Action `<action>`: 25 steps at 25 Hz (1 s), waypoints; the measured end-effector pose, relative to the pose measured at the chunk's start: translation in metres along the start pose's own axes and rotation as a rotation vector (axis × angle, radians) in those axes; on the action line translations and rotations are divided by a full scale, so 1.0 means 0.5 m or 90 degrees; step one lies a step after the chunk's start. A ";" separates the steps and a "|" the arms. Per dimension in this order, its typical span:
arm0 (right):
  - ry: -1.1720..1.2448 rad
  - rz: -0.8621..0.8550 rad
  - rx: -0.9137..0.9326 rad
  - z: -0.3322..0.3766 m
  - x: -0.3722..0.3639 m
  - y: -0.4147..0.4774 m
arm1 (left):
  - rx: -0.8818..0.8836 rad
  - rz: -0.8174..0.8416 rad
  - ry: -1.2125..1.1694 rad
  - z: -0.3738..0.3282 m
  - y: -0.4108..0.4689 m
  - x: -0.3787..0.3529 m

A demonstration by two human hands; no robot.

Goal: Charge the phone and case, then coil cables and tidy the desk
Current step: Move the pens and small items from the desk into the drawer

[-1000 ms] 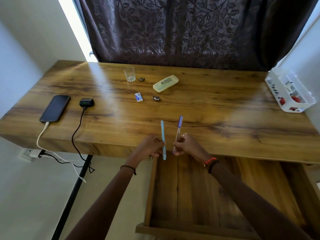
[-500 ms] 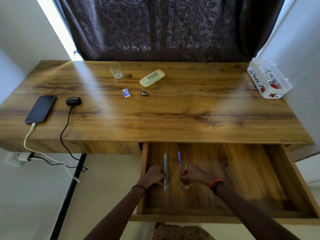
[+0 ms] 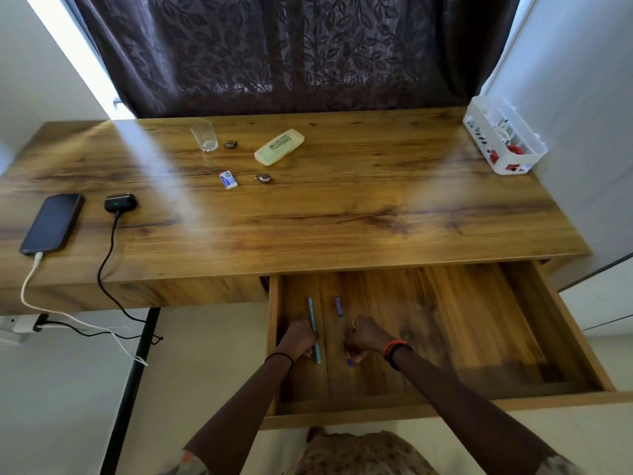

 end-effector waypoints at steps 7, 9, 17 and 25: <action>0.015 -0.011 -0.040 0.003 -0.001 0.000 | -0.042 0.028 0.034 -0.021 0.001 0.023; 0.013 -0.009 -0.031 0.012 0.008 -0.009 | -0.059 0.067 0.032 -0.046 -0.017 0.045; 0.000 0.046 0.035 0.135 0.141 -0.043 | -0.232 0.140 -0.028 -0.167 -0.077 0.317; 0.055 -0.169 0.280 0.368 0.268 0.071 | -0.205 -0.502 -0.037 -0.145 0.110 0.516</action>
Point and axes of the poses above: each hand's wrist, its own y-axis towards the middle knuckle, its own x-axis out of the back of the hand, z = x × y, the point moved 1 cm from there along y, towards the middle knuckle, and after that the axes turned 6 degrees about y, right-handed, at the moved point
